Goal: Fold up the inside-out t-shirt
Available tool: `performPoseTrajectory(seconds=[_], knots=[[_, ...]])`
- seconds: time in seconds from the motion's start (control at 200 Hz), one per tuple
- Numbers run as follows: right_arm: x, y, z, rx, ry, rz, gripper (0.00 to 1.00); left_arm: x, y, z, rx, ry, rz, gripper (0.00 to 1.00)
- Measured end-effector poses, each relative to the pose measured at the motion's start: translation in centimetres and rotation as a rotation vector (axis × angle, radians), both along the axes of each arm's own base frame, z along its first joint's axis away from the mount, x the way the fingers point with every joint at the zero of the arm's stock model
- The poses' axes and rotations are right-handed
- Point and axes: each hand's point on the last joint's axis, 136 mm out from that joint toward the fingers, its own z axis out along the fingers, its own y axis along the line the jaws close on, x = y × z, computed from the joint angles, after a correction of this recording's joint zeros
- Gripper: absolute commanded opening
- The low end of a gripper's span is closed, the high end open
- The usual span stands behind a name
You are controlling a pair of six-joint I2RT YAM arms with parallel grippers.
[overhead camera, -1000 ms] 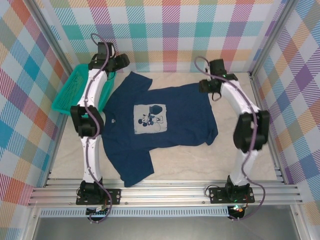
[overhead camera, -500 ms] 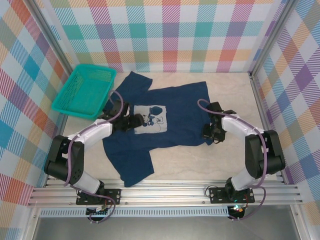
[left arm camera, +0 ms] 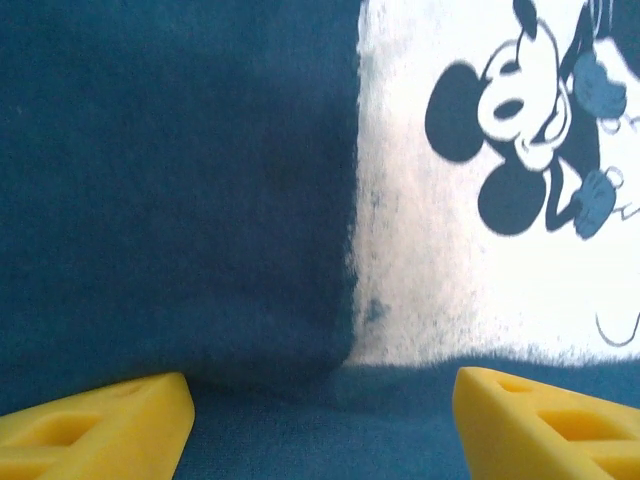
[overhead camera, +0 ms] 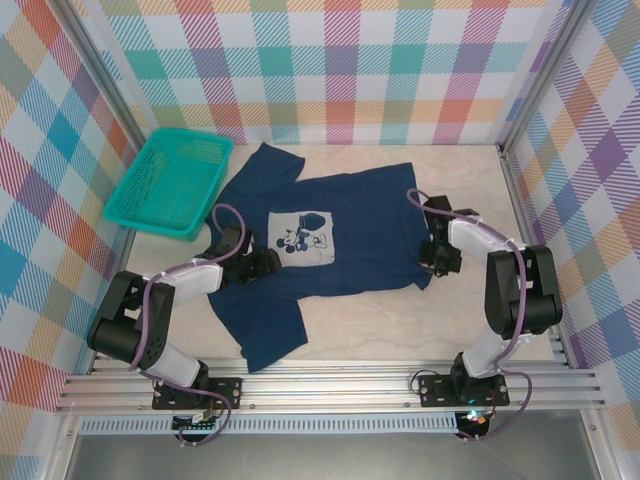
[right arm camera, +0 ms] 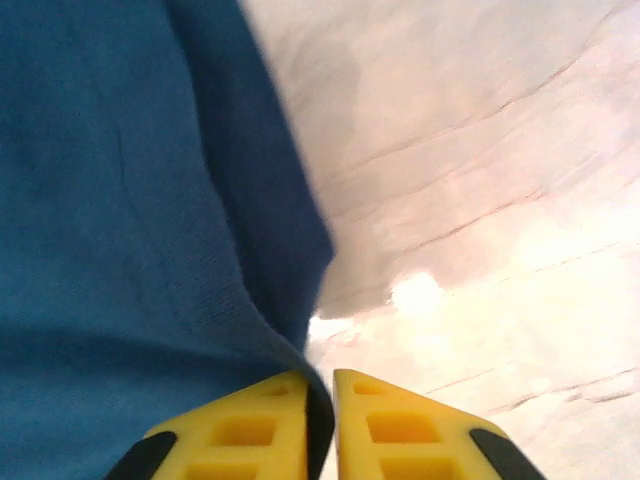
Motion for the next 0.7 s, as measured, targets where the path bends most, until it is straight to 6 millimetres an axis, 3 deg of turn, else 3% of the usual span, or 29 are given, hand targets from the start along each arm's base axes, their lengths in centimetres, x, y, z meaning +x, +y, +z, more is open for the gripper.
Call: performPoseTrajectory(seconds=[0.23,0.39,0.555,0.645,0.7], knots=[[1.6,-2.8,0.8,-0.128,0.026,0.017,0.03,1.1,0.8,0.2,-0.039,-0.057,0.039,0.7],[4.0,-3.8,3.4,-0.204,-0.02,0.054,0.04,1.3,0.8,0.3,-0.057,-0.065,0.047,0.7],[6.0,-4.0,5.6,-0.222,-0.079,0.077,0.25,1.4,0.8,0.3,-0.057,-0.067,0.048,0.7],[5.2,-3.1,4.8,-0.157,-0.072,0.075,0.38,1.4,0.9,0.3,-0.057,-0.067,0.049,0.7],[3.7,-2.3,4.0,-0.099,-0.054,0.071,0.42,1.4,0.9,0.3,-0.057,-0.067,0.049,0.7]])
